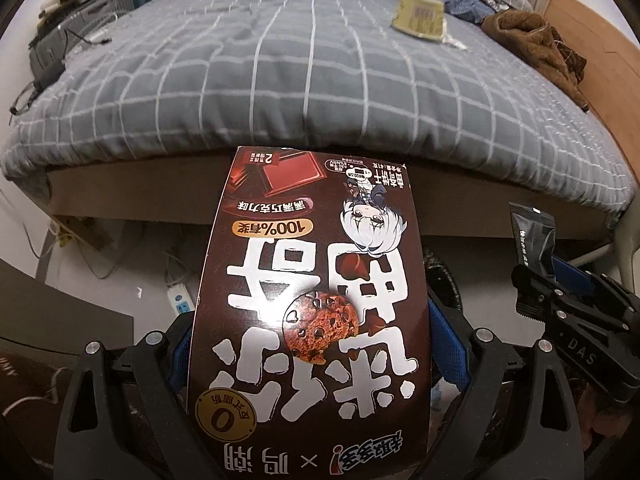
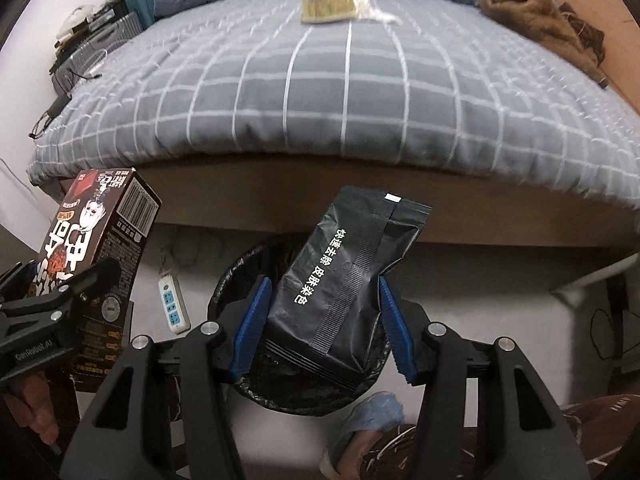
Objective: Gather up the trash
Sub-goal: 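Carry the brown snack box and black packet down toward the floor bin, then open the right tool over the bin while the left tool drops the snack box in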
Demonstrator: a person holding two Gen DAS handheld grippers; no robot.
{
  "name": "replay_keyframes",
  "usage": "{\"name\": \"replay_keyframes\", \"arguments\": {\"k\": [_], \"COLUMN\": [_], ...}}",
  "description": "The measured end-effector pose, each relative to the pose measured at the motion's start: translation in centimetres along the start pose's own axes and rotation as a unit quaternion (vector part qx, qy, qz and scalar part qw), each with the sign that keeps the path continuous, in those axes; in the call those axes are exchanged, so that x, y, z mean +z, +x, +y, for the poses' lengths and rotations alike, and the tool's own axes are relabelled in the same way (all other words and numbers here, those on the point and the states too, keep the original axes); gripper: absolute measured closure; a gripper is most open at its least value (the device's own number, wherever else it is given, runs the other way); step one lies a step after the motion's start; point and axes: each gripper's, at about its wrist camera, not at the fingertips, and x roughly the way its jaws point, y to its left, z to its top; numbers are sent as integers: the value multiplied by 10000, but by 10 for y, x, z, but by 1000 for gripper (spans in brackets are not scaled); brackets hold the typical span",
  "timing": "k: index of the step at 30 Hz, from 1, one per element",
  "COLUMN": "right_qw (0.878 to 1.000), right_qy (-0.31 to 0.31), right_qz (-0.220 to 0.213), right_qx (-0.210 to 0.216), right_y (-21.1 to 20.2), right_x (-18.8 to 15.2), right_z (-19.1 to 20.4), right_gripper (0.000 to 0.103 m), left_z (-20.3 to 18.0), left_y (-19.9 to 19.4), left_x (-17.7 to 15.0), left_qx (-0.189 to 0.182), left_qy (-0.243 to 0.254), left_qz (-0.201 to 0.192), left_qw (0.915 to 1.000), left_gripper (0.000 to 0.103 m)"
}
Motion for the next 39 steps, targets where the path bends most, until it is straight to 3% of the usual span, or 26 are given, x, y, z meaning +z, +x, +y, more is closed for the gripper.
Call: {"name": "replay_keyframes", "arguments": {"k": [7, 16, 32, 39], "right_qw": [9992, 9970, 9973, 9977], "right_qy": [-80, -358, -444, -78], "right_qz": [379, 678, 563, 377], "right_qx": [83, 102, -149, -551], "right_y": [41, 71, 70, 50], "right_x": [-1, -5, -5, -4], "right_z": [13, 37, 39, -3], "right_gripper": [51, 47, 10, 8], "left_z": [-6, 5, 10, 3], "left_y": [14, -8, -6, -6], "left_x": [4, 7, 11, 10], "left_qx": [172, 300, 331, 206], "left_qy": [31, -241, -299, -79], "left_qz": [186, 250, 355, 356], "left_qw": [9997, 9989, 9984, 9991], "left_gripper": [13, 13, 13, 13]}}
